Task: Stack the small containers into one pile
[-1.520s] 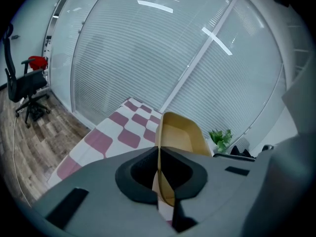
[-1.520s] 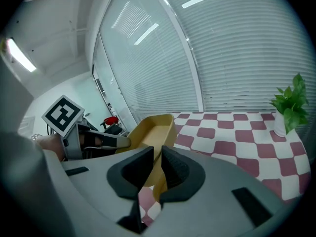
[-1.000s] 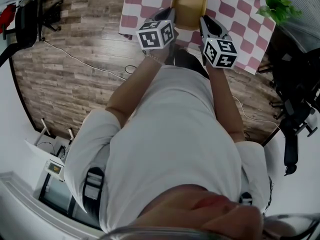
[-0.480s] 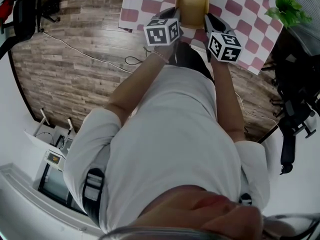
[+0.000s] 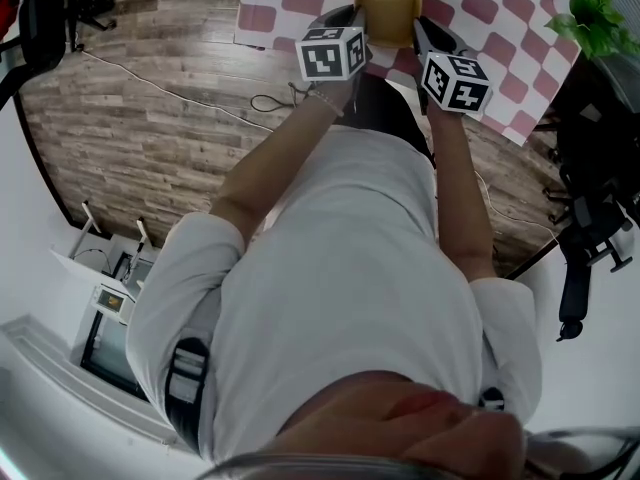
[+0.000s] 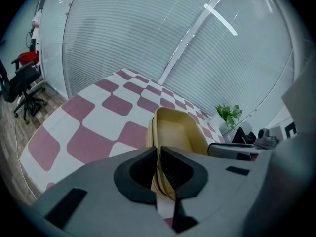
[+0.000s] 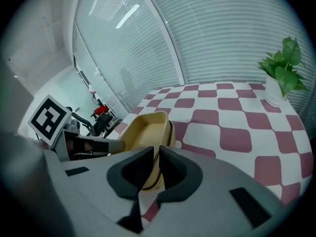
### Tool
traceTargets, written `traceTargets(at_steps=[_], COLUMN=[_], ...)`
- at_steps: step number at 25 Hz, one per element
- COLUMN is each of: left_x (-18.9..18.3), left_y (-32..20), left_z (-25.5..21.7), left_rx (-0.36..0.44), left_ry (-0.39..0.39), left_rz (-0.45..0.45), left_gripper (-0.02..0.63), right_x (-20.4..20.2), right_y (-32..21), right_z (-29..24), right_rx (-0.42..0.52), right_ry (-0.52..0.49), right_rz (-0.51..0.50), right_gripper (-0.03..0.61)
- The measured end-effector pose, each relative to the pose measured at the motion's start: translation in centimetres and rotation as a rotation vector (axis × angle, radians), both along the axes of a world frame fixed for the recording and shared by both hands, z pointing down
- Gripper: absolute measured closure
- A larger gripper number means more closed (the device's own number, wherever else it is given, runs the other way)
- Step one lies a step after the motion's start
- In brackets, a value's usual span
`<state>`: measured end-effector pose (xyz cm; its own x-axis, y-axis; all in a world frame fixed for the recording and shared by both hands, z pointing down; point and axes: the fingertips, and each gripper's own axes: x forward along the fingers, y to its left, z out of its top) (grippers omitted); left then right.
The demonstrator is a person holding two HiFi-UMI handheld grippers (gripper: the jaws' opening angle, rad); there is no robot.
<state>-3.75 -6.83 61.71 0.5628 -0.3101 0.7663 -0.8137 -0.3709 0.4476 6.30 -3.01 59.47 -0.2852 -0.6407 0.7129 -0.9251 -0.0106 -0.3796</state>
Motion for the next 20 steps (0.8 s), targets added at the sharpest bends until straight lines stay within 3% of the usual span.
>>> traceTargets(at_steps=[6,14,20], left_x=[-0.1,-0.9,0.1], left_y=[-0.3,-2.0,-1.7], left_z=[-0.1,-3.2,-1.2], left_rx=[0.020,0.193,0.166], left_ry=[-0.008,0.003,-0.006], left_rz=[0.017,0.051,0.090], left_gripper=[0.571,0.572,0.574], right_x=[0.2,1.2,0.0], right_y=[-0.1,-0.8,-1.1], right_z=[0.6,-0.9,1.3], right_rx=[-0.012,0.057,0.038], right_ry=[-0.007,0.019,0.030], right_rz=[0.006,0.014,-0.028], right_gripper=[0.537,0.531,0.532])
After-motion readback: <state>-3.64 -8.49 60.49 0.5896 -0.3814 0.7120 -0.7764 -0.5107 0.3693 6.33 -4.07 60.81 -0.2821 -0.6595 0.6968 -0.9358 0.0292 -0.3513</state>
